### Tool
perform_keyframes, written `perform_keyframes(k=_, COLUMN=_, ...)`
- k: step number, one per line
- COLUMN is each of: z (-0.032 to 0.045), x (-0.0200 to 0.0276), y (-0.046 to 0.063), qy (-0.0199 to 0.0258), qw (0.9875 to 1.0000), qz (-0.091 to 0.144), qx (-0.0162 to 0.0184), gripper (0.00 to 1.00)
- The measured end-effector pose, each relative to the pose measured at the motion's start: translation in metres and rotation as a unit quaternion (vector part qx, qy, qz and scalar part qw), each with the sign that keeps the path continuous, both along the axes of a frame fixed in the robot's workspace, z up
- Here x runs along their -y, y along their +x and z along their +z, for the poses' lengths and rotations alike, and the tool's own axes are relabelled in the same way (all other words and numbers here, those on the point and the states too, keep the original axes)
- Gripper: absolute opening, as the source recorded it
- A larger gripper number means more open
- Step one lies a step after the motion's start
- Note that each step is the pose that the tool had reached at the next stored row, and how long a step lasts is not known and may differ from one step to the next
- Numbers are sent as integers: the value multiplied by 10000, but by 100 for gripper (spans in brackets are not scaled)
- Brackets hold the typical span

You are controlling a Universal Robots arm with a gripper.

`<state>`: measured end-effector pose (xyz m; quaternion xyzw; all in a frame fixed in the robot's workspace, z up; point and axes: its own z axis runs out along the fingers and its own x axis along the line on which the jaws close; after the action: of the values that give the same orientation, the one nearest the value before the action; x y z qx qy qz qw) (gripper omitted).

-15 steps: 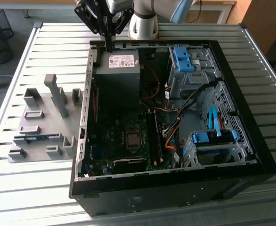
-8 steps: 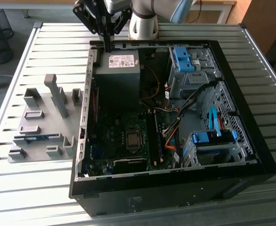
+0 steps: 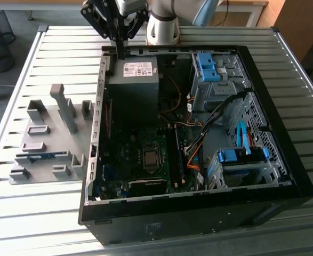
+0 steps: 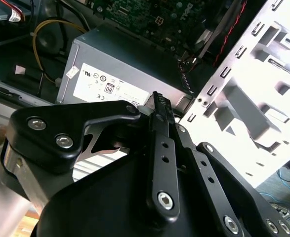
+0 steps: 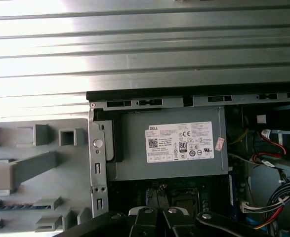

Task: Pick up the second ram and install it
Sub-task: 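Reach for the second ram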

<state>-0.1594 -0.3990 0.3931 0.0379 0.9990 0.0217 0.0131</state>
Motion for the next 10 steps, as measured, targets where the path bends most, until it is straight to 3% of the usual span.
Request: perform_keyframes(k=10, z=0, x=0, y=-51, qy=0, qw=10000, qz=0, qx=0, gripper=10)
